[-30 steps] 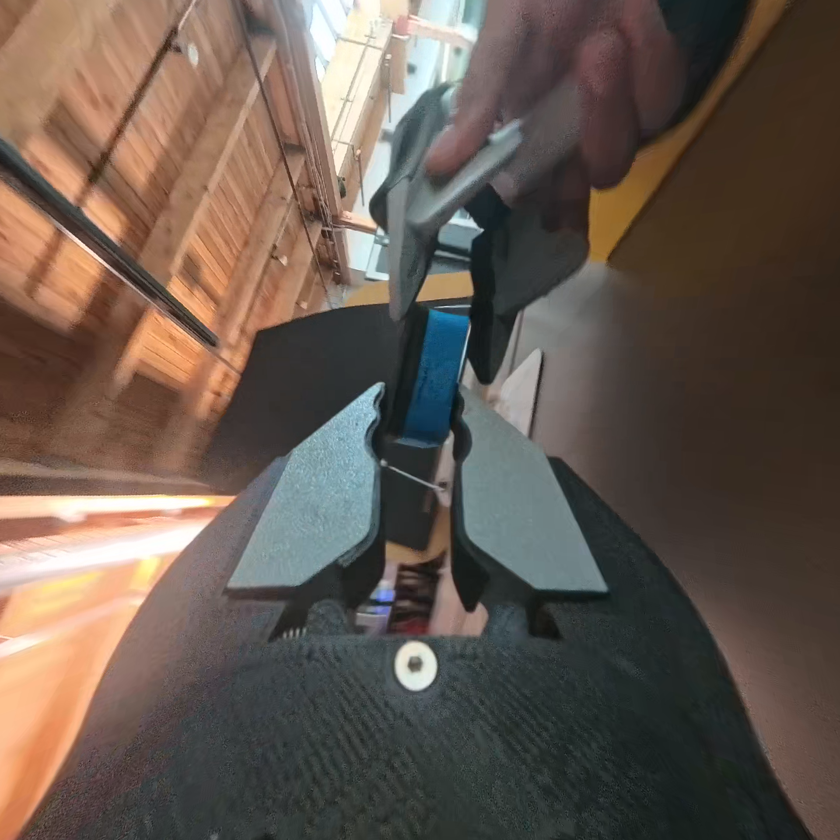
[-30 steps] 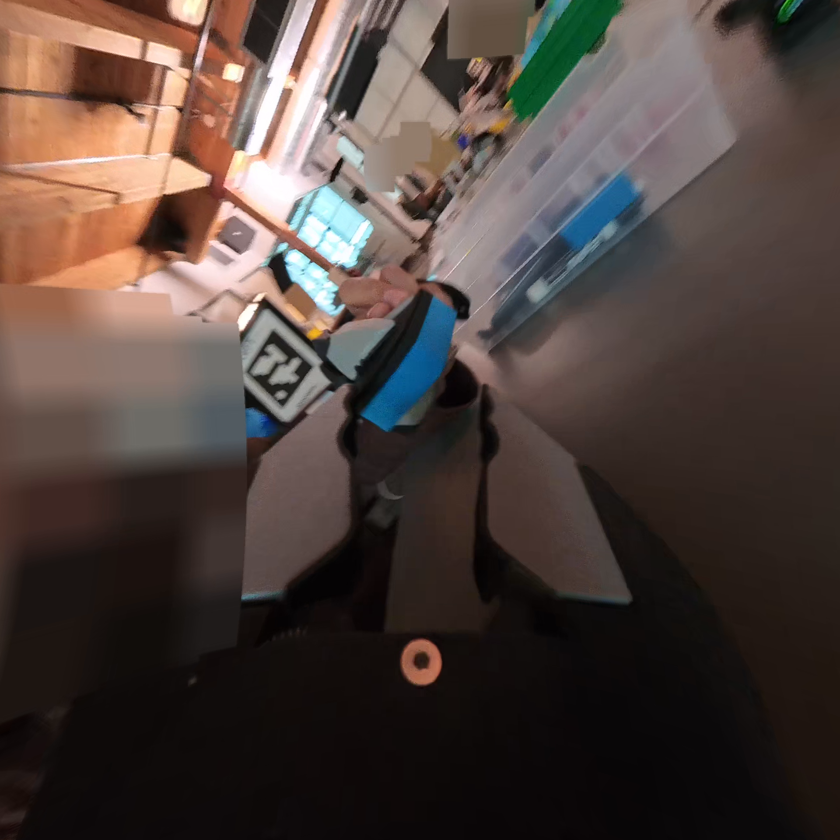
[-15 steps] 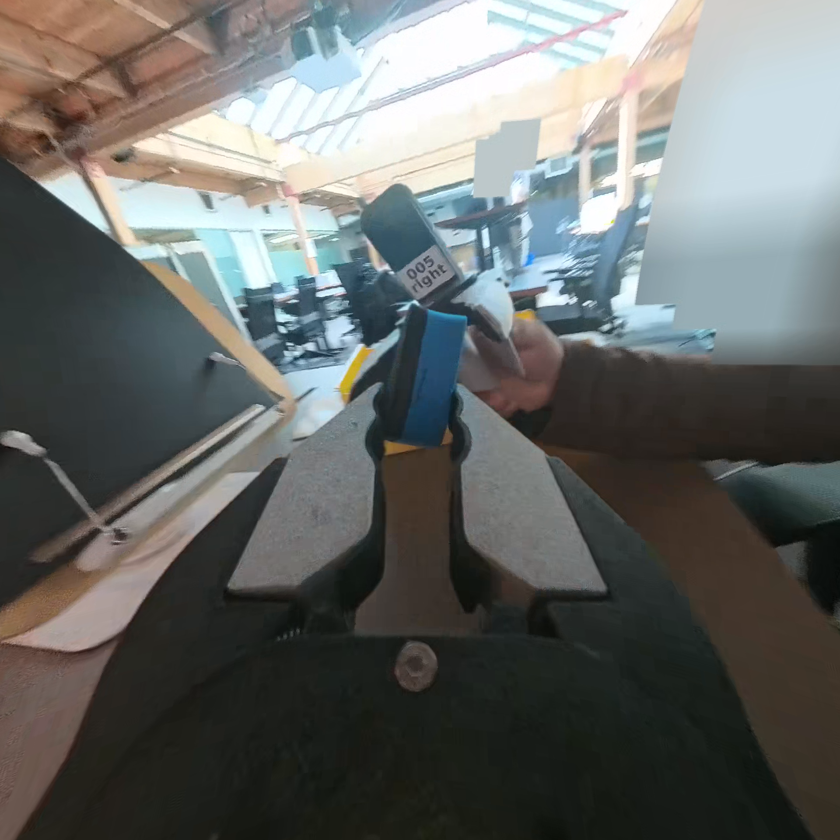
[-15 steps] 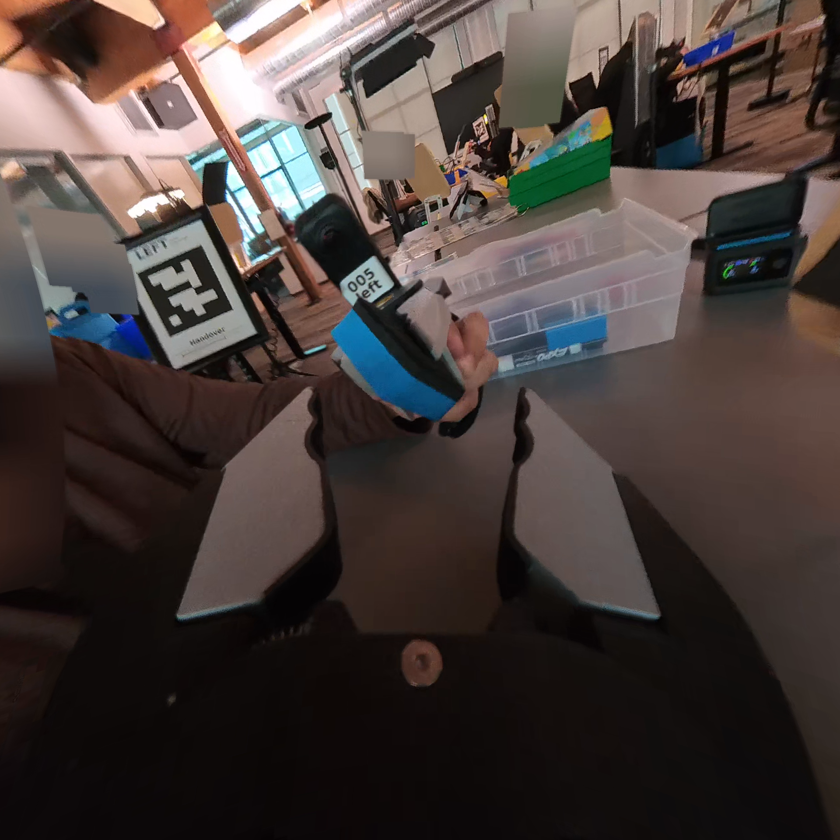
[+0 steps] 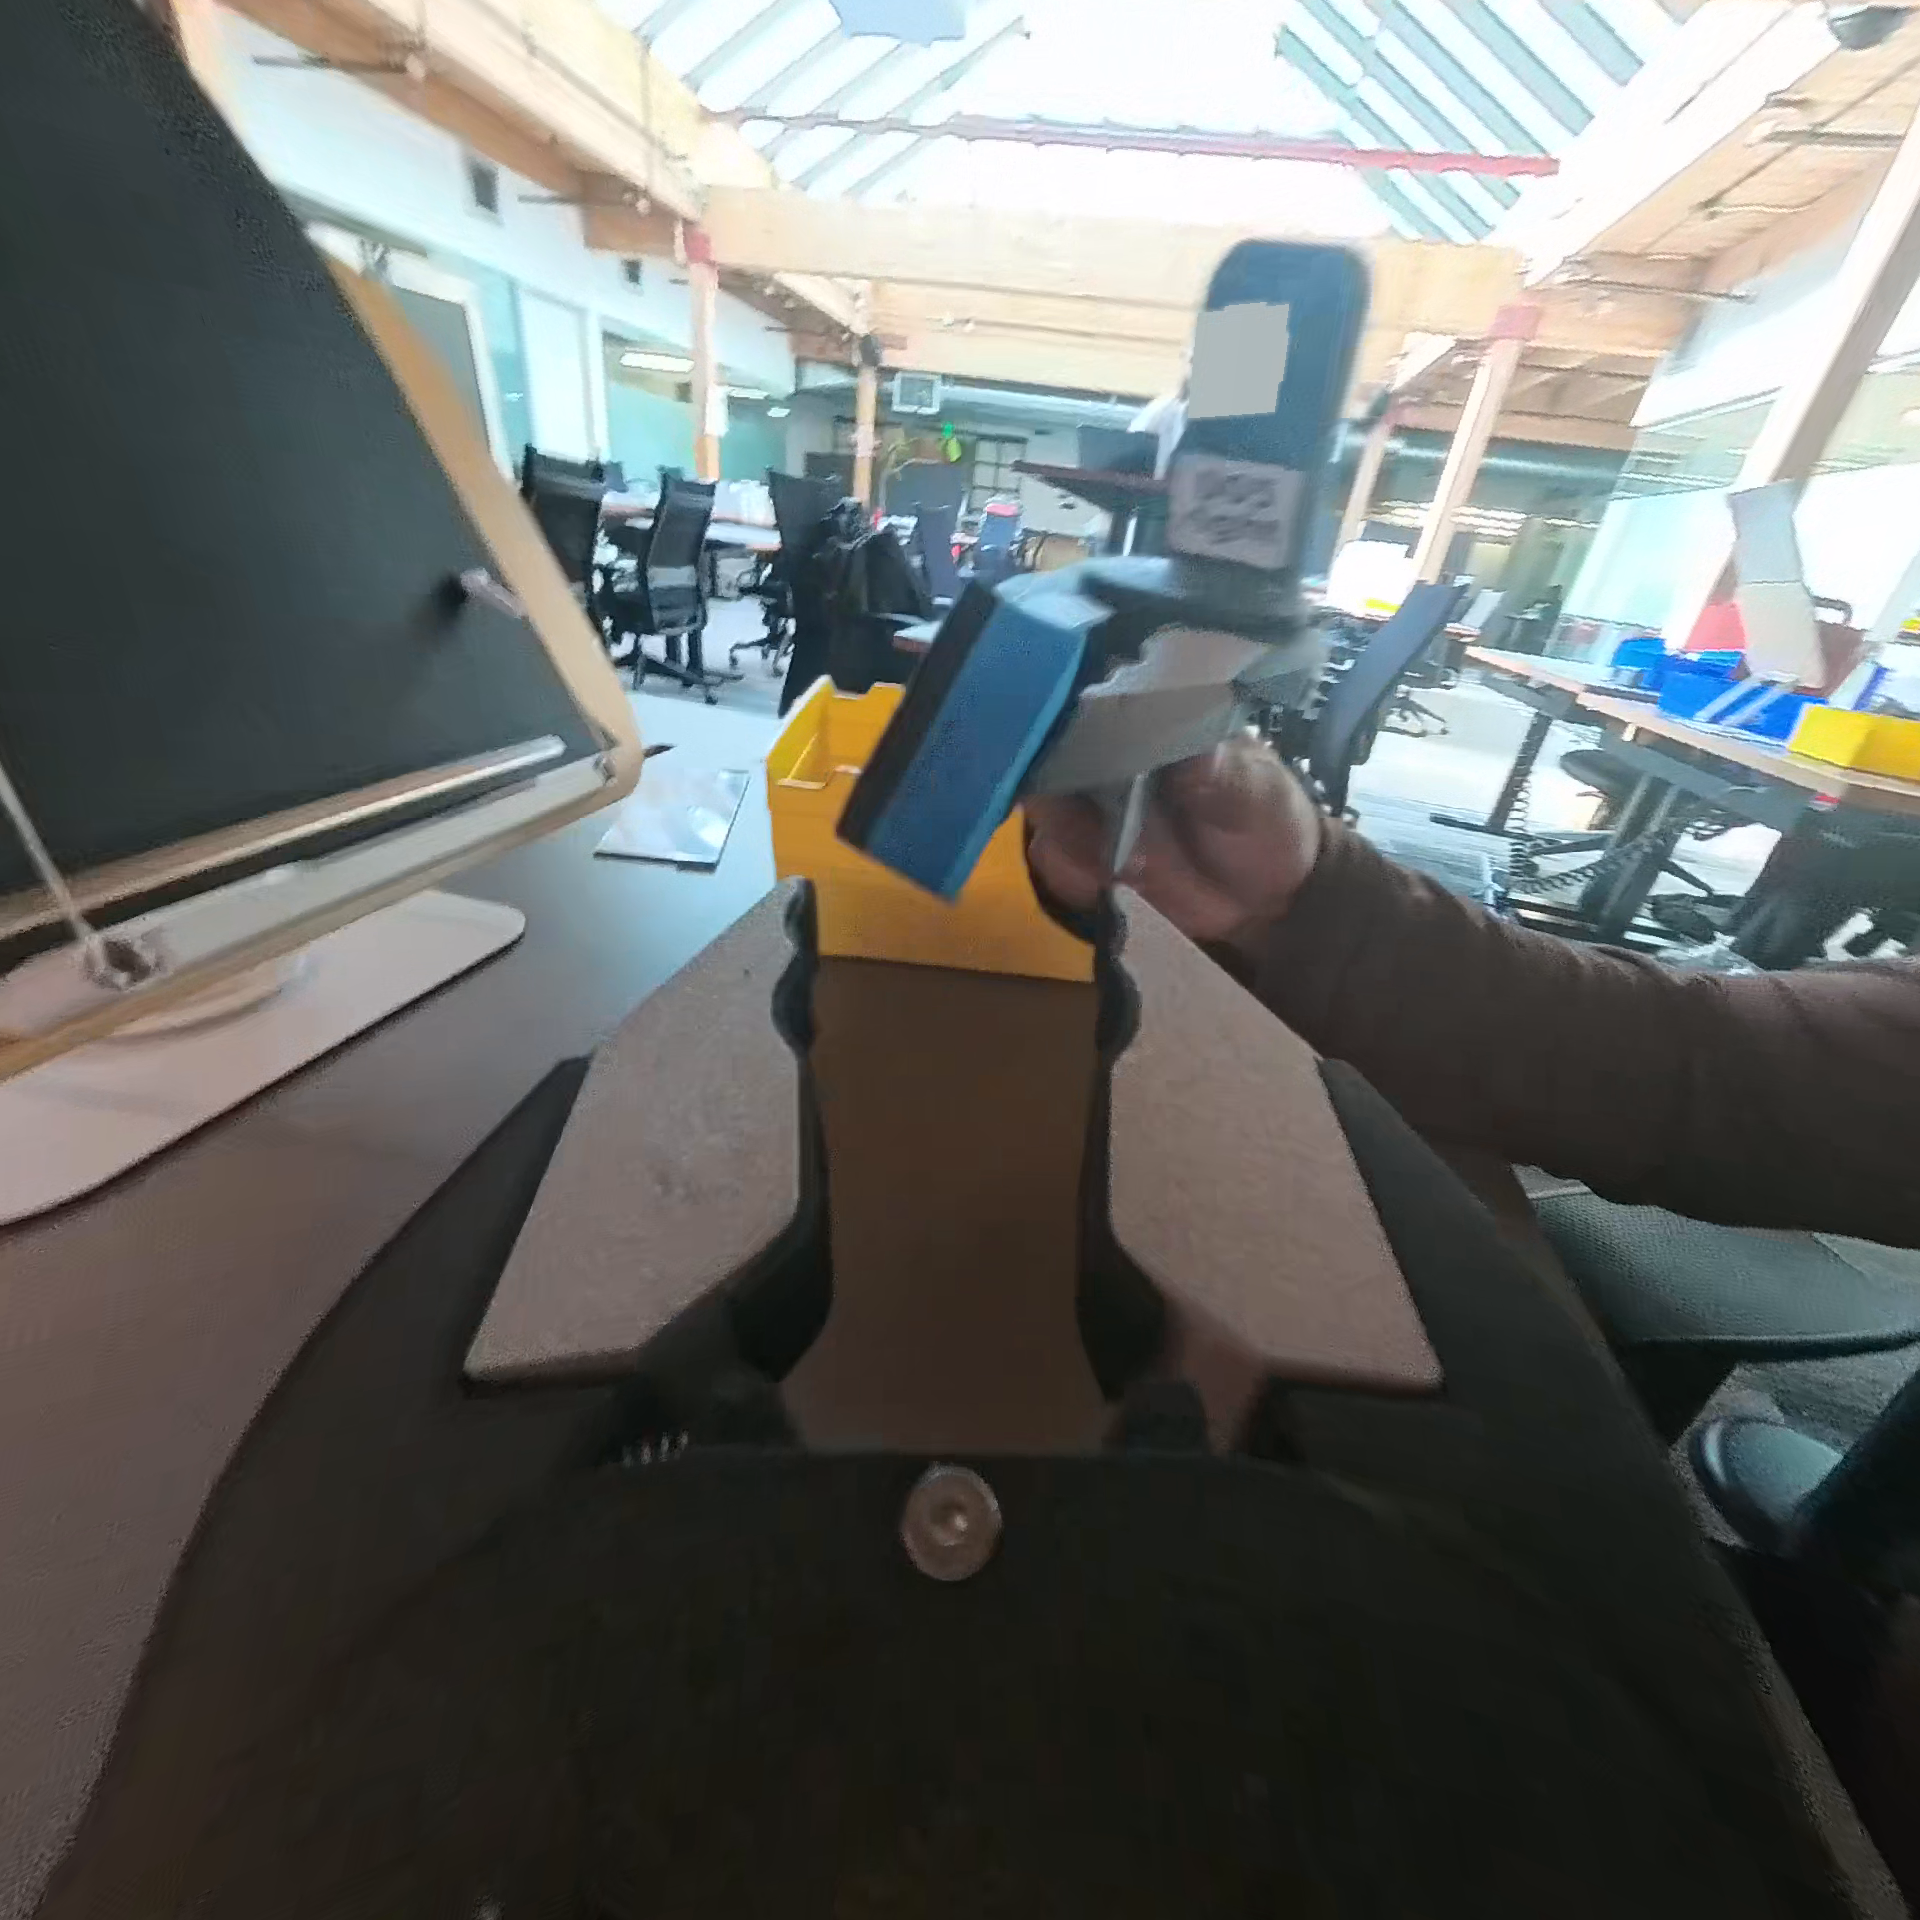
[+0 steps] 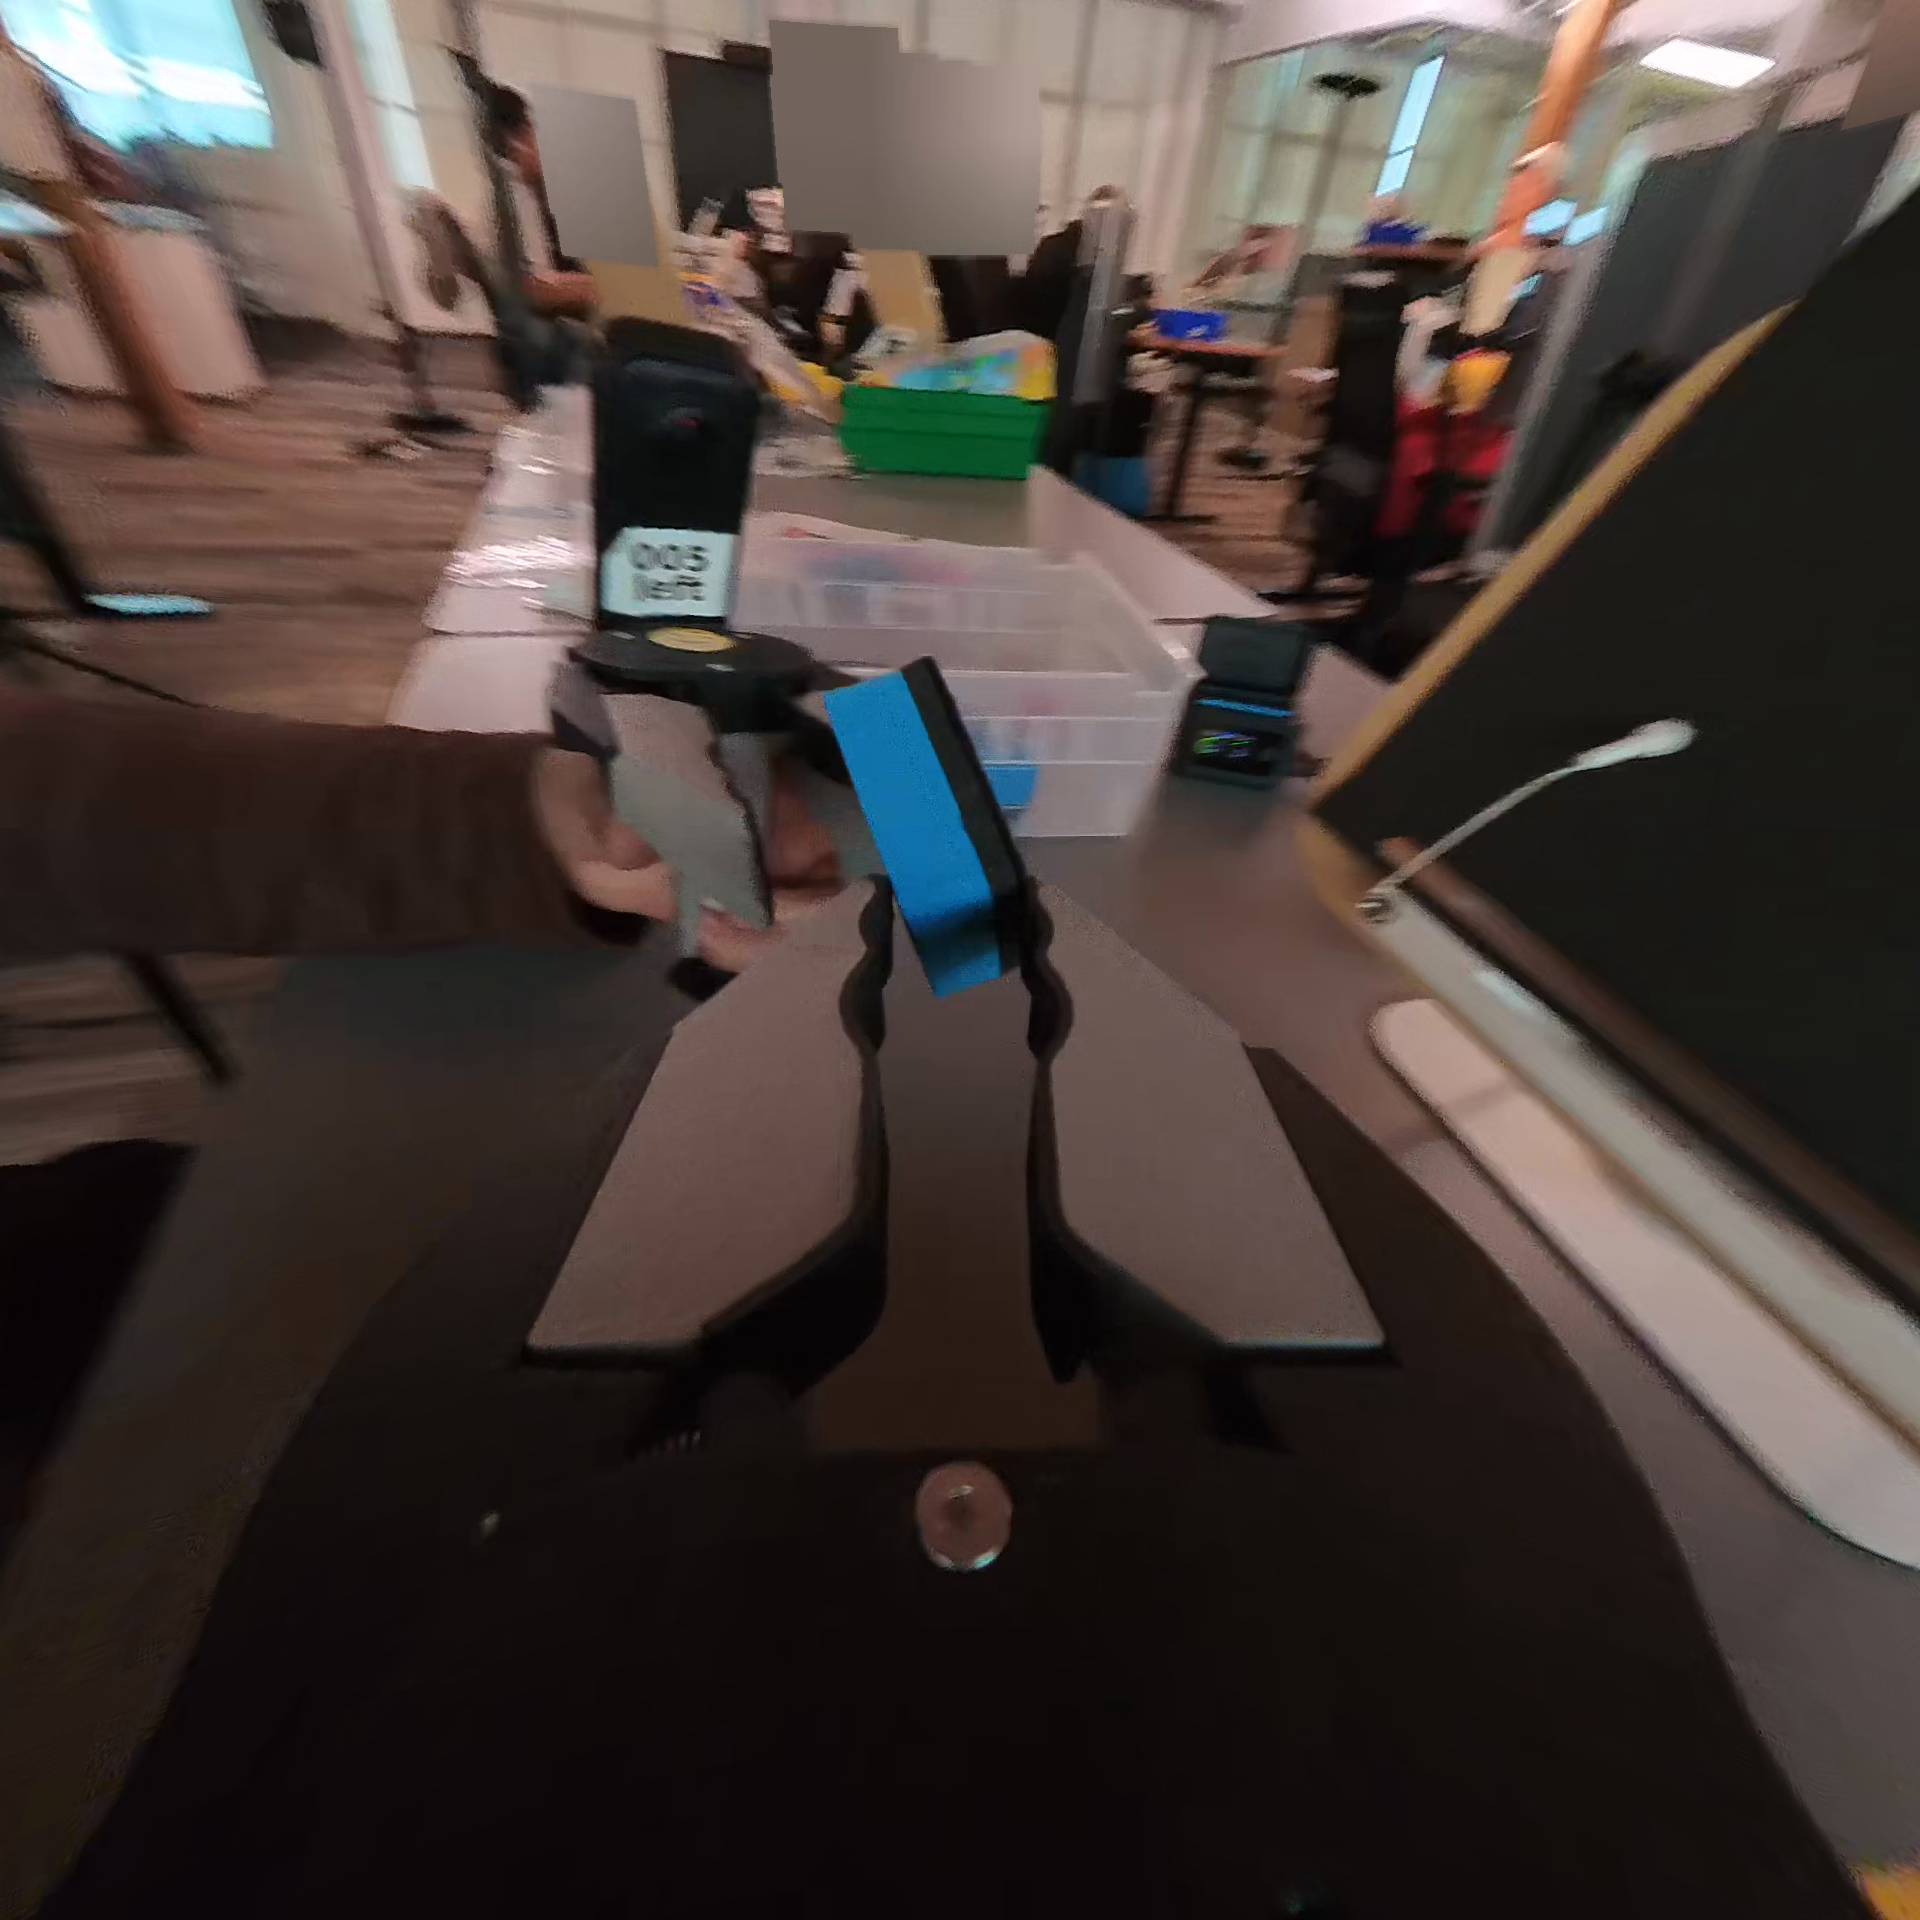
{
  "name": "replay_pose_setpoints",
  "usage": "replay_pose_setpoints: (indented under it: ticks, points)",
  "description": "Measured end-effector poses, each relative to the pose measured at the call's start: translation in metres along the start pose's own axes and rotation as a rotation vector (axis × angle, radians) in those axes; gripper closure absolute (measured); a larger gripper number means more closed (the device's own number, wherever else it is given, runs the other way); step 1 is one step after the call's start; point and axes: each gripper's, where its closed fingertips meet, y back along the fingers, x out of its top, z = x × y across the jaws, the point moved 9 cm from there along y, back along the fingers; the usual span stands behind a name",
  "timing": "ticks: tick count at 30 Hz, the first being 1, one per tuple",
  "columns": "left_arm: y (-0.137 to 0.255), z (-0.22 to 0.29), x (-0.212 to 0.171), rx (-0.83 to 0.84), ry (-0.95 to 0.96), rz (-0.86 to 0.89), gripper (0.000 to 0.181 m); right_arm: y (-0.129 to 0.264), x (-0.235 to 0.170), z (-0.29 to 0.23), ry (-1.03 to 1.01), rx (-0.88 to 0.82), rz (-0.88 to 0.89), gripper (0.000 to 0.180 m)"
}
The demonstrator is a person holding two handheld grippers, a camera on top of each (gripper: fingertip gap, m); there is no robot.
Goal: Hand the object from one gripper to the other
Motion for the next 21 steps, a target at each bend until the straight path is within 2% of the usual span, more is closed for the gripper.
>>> replay_pose_setpoints:
  ticks: [3, 6, 10, 16, 21]
  points:
    - [0.0, -0.01, -0.005, 0.025, 0.113, -0.038, 0.118, 0.003, 0.001, 0.001, 0.208, -0.215, -0.064, 0.16]
    - [0.0, -0.017, -0.008, 0.009, 0.237, -0.042, 0.105, -0.004, -0.004, -0.007, 0.452, -0.351, -0.174, 0.159]
    - [0.001, -0.023, -0.009, 0.008, 0.331, -0.032, 0.096, -0.02, -0.014, -0.02, 0.668, -0.425, -0.273, 0.159]
    - [0.002, -0.027, -0.011, 0.013, 0.389, -0.034, 0.093, -0.032, -0.019, -0.032, 0.85, -0.523, -0.325, 0.159]
    - [0.001, -0.026, -0.012, -0.006, 0.384, -0.026, 0.091, -0.035, -0.017, -0.042, 0.996, -0.558, -0.297, 0.159]
